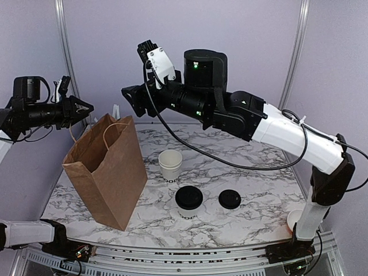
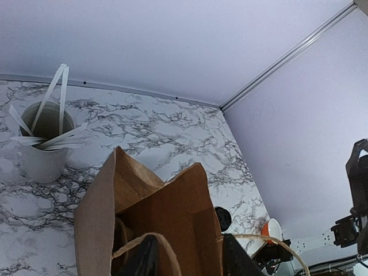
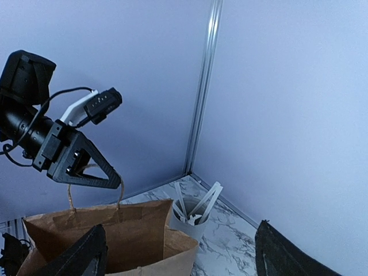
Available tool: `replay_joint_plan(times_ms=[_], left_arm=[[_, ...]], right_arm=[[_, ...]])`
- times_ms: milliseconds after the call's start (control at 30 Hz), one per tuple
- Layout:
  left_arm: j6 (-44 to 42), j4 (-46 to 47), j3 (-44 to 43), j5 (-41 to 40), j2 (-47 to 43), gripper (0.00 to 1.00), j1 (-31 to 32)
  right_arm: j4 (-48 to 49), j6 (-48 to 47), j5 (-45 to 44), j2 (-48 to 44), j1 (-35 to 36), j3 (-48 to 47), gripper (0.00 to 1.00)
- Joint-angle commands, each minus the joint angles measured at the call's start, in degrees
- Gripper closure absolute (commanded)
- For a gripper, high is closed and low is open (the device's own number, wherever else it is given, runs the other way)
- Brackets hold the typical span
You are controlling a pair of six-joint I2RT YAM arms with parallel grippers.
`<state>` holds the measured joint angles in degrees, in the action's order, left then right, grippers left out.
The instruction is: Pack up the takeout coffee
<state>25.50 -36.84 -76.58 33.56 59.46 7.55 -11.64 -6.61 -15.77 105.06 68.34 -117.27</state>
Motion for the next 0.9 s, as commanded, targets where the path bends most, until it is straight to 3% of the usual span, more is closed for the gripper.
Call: replay_joint_plan(times_ms=[0,333,600,767,867], left_arm=[[-2.1,-3.1,-2.5,-6.4,-1.9,0.56,-0.1],[-3.0,-4.4,-2.9,-17.0,-5.5,0.26,-0.1],[1.4,-3.6,-1.2,-27.7,-9.8,0.03,-0.2],[8.1,-6.7,0.4,-42.9,-12.4,0.01,-0.2],[11.0,-11.0,1.4,-47.6,-11.4,0.01,-0.2]], right_arm=[[-3.2,2.9,-2.1,-4.6,-0.8,5.6,0.15],[-4.3,9.5,1.4,-16.7,-6.0,26.3,0.15],[-7.1,11.2,2.0,-20.3,-7.0,33.6,0.15],[-7.0,11.5,2.1,-21.5,-7.1,36.3,0.15],[-7.1,11.5,2.8,-21.9,-7.1,37.5,0.15]])
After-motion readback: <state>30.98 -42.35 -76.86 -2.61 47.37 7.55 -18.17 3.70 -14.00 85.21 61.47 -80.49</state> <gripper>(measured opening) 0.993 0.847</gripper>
